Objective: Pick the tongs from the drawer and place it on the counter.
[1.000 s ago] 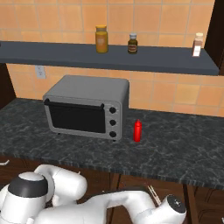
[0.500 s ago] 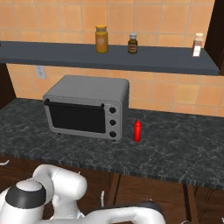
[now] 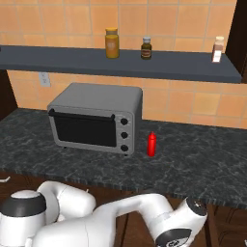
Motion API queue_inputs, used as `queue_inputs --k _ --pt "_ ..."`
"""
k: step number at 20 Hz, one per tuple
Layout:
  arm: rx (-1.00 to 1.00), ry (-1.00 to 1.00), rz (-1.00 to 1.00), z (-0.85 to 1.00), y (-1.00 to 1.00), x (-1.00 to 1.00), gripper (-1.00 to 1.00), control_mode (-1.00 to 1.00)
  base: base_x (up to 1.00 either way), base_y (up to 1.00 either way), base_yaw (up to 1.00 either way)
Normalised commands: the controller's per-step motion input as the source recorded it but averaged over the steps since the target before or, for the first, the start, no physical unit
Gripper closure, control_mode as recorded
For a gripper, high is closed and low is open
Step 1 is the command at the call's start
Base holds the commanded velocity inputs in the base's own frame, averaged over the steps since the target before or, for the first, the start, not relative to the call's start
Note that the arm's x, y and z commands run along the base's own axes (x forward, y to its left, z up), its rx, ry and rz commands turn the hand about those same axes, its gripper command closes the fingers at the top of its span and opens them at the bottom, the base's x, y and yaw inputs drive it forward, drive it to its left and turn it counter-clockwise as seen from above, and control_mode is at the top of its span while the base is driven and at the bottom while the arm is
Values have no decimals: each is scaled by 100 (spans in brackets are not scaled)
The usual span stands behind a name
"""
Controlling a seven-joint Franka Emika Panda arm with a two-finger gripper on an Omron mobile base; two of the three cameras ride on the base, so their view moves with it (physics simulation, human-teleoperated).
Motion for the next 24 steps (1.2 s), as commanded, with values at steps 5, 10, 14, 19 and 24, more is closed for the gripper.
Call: queue_inputs --k 5,10,14,19,24 --pt "0 3 -3 -17 -27 70 -100 -100 0 0 0" --pt "1 -8 0 -49 -10 42 -100 -100 0 0 0" --pt "0 0 0 -49 -34 7 -100 -100 0 0 0" --pt "0 1 0 -37 -38 28 -100 -100 0 0 0" --pt "-5 1 -2 -47 -13 20 -100 -100 0 0 0"
